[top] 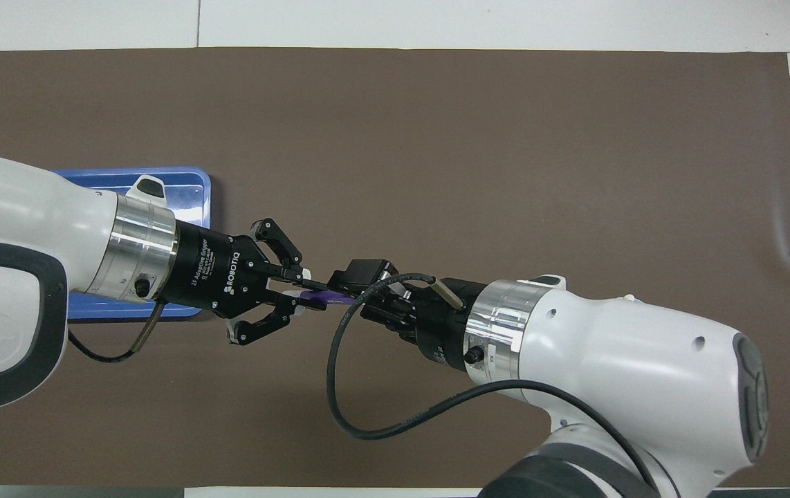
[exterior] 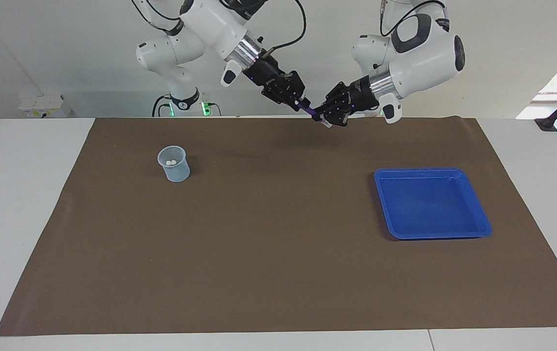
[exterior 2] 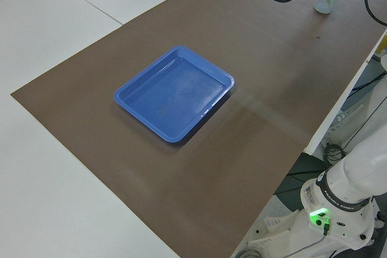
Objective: Transfer and insert pens with both arms
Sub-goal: 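Close the right gripper on the purple pen while the left gripper opens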
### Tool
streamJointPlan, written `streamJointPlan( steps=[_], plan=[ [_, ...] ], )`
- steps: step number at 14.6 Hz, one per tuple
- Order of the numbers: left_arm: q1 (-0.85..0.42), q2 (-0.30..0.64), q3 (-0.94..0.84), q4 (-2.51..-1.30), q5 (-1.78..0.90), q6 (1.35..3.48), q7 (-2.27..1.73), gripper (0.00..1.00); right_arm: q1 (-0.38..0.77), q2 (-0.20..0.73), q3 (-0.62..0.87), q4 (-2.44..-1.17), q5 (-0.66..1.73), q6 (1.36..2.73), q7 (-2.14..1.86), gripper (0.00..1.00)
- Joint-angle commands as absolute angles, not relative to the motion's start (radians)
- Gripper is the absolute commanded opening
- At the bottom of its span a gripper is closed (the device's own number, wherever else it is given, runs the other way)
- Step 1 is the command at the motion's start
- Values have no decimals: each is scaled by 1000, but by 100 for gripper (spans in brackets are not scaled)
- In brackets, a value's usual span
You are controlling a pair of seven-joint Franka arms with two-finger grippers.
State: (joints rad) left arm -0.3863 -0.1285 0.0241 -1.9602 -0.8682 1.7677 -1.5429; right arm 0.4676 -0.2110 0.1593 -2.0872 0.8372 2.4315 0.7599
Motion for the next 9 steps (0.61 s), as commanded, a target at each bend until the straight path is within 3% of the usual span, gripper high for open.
streamJointPlan(
  steps=[1,3,7,8,9],
  plan=[
    [-394,-164,28,-2002,-888,1790,-1555,0,460,-204,164,-2083,821,2444,749,10],
    [-394,-164,29,-2000,-890,1790,-1555,0,459,-204,164,-2083,821,2444,749,3],
    [-393,-163,29,-1994,-896,1790,-1551,0,459,-204,164,-2082,821,2442,747,3],
    [-394,-164,31,-1990,-896,1792,-1548,94,457,-204,164,-2082,821,2441,747,3],
    [-394,-170,31,-1990,-893,1792,-1546,100,456,-204,164,-2082,821,2436,742,3]
  ],
)
